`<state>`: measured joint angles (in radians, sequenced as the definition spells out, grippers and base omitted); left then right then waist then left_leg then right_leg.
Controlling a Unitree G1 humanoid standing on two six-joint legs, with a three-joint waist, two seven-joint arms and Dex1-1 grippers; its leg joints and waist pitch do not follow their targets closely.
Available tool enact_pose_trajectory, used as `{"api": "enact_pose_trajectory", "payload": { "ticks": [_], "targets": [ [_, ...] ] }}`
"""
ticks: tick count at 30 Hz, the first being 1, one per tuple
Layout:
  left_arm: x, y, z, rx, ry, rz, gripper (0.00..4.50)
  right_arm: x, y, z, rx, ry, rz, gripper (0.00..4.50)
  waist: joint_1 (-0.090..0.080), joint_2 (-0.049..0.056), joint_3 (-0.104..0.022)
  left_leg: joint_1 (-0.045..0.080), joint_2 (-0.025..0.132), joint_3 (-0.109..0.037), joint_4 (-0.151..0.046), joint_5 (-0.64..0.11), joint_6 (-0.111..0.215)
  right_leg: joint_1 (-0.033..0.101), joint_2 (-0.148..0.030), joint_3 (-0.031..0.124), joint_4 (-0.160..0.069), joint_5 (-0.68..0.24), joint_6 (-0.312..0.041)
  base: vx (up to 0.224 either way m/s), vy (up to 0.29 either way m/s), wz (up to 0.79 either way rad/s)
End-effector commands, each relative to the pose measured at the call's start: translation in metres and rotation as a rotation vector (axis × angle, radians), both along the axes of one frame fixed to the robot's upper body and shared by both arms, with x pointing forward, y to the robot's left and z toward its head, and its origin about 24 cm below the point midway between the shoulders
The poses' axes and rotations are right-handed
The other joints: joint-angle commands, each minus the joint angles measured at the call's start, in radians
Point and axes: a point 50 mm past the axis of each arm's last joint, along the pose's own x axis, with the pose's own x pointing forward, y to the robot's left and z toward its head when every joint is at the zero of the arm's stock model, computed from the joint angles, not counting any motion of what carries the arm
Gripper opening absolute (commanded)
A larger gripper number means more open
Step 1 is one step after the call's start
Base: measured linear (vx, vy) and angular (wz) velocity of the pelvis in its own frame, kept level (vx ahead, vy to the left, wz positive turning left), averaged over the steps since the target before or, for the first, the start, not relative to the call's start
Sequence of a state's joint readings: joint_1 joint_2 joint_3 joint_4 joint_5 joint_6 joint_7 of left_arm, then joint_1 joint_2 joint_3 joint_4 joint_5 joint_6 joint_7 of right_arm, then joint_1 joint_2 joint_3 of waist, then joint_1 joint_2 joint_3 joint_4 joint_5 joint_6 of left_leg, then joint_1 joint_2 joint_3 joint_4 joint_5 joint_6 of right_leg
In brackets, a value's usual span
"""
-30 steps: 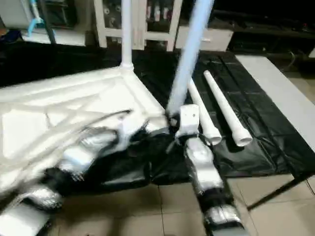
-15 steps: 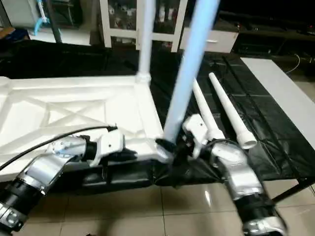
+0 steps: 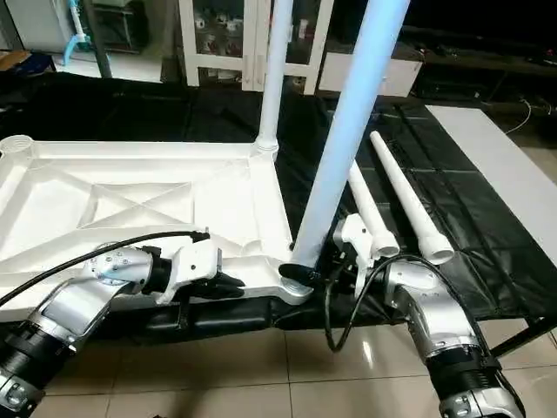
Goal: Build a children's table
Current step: Rotate leg to tighten
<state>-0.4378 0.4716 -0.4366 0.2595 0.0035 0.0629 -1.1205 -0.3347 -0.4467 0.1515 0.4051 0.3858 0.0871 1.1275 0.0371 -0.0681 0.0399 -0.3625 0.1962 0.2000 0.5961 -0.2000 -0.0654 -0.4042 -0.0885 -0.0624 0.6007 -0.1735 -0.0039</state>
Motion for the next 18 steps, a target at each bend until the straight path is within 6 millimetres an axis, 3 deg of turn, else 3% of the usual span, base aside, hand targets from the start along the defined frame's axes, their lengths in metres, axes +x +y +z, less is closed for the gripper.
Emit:
{"api": "enact_pose_trajectory", "payload": {
  "ticks": [1, 6, 8, 9, 10, 11, 14, 18],
  "targets": [
    [-0.013, 0.0, -0.016, 0.072, 0.09, -0.081, 0.0, 0.003, -0.014, 0.004, -0.01, 0.007, -0.053, 2.06, -0.003, 0.008, -0.052, 0.011, 0.045, -0.018, -0.08, -0.233, 0.022, 0.035, -0.051, 0.045, -0.064, -0.205, -0.216, 0.0, 0.0, 0.0],
    [-0.01, 0.0, -0.016, 0.087, 0.088, -0.048, 0.0, 0.007, -0.011, -0.002, -0.054, -0.012, -0.141, 1.99, -0.003, 0.011, -0.05, 0.013, 0.045, -0.019, -0.082, -0.267, 0.011, 0.034, -0.053, 0.045, -0.07, -0.258, -0.207, 0.0, 0.0, 0.0],
    [0.003, 0.001, -0.019, 0.107, 0.069, 0.111, 0.0, 0.021, -0.014, -0.009, -0.123, -0.055, -0.379, 1.98, -0.01, 0.012, -0.046, 0.013, 0.045, -0.018, -0.085, -0.269, -0.013, 0.027, -0.052, 0.046, -0.07, -0.273, -0.201, 0.0, 0.0, 0.0],
    [0.01, -0.001, -0.019, 0.094, 0.057, 0.196, 0.0, 0.029, -0.018, -0.012, -0.14, -0.069, -0.545, 1.97, -0.016, 0.009, -0.041, 0.015, 0.04, -0.021, -0.087, -0.316, -0.03, 0.025, -0.052, 0.043, -0.081, -0.362, -0.18, 0.0, 0.0, 0.0],
    [0.01, -0.001, -0.019, 0.094, 0.057, 0.196, 0.0, 0.029, -0.018, -0.012, -0.14, -0.069, -0.545, 1.97, -0.017, 0.01, -0.04, 0.017, 0.04, -0.023, -0.086, -0.331, -0.045, 0.023, -0.053, 0.044, -0.083, -0.406, -0.164, 0.0, 0.0, 0.0],
    [0.024, -0.004, -0.016, 0.066, 0.021, 0.352, 0.0, 0.037, -0.024, -0.018, -0.148, -0.042, -0.845, 1.94, -0.022, 0.004, -0.043, 0.015, 0.037, -0.031, -0.087, -0.368, -0.053, 0.025, -0.056, 0.04, -0.092, -0.497, -0.123, 0.0, 0.0, 0.0],
    [0.044, -0.01, -0.014, 0.054, -0.037, 0.568, 0.0, 0.037, -0.022, -0.031, -0.181, -0.001, -1.166, 1.91, -0.032, 0.014, -0.047, 0.02, 0.034, -0.034, -0.086, -0.376, -0.079, 0.014, -0.053, 0.039, -0.096, -0.492, -0.099, 0.0, 0.0, 0.0],
    [0.055, -0.026, -0.008, 0.039, -0.102, 0.616, 0.0, 0.04, 0.011, -0.038, -0.211, -0.014, -1.237, 1.91, -0.037, 0.011, -0.048, 0.019, 0.028, -0.033, -0.085, -0.405, -0.053, 0.011, -0.049, 0.037, -0.102, -0.465, -0.085, 0.0, 0.0, 0.0]
  ]
}}
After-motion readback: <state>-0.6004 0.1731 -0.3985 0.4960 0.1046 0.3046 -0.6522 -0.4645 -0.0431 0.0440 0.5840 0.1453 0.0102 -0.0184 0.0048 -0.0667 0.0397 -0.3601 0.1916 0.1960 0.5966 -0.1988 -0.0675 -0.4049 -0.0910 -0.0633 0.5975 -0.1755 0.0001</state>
